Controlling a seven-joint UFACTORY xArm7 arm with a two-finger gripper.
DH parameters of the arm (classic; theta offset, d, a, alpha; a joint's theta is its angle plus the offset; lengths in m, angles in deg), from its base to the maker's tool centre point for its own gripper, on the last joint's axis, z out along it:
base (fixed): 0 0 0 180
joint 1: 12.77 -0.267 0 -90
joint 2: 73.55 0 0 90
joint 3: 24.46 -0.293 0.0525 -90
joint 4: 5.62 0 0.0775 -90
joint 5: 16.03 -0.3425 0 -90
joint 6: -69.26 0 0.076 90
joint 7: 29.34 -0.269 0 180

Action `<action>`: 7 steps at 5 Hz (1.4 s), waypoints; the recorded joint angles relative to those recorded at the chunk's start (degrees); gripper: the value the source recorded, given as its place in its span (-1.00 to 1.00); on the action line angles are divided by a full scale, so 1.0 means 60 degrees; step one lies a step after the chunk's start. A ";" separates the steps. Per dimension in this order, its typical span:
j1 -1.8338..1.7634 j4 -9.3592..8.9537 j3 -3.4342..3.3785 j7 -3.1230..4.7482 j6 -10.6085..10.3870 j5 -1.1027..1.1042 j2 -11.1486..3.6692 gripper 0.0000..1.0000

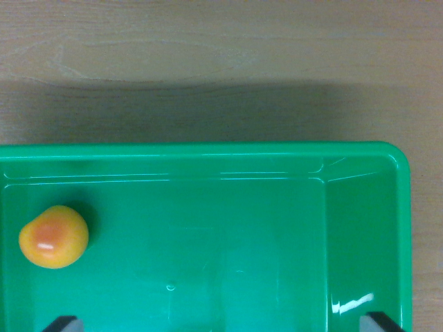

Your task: Pick fruit

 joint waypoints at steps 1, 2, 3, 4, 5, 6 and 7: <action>0.0000 0.0000 0.0000 0.0000 0.0000 0.0000 0.0000 -1.00; 0.0000 0.0000 0.0000 0.0000 0.0000 0.0000 0.0000 -1.00; -0.0004 -0.0018 -0.0005 0.0011 -0.0028 -0.0004 -0.0010 -1.00; -0.0004 -0.0018 -0.0005 0.0011 -0.0028 -0.0004 -0.0010 -1.00; -0.0016 -0.0076 -0.0020 0.0049 -0.0120 -0.0019 -0.0041 -1.00; -0.0016 -0.0076 -0.0020 0.0049 -0.0120 -0.0019 -0.0041 -1.00; -0.0037 -0.0171 -0.0045 0.0112 -0.0270 -0.0043 -0.0093 -1.00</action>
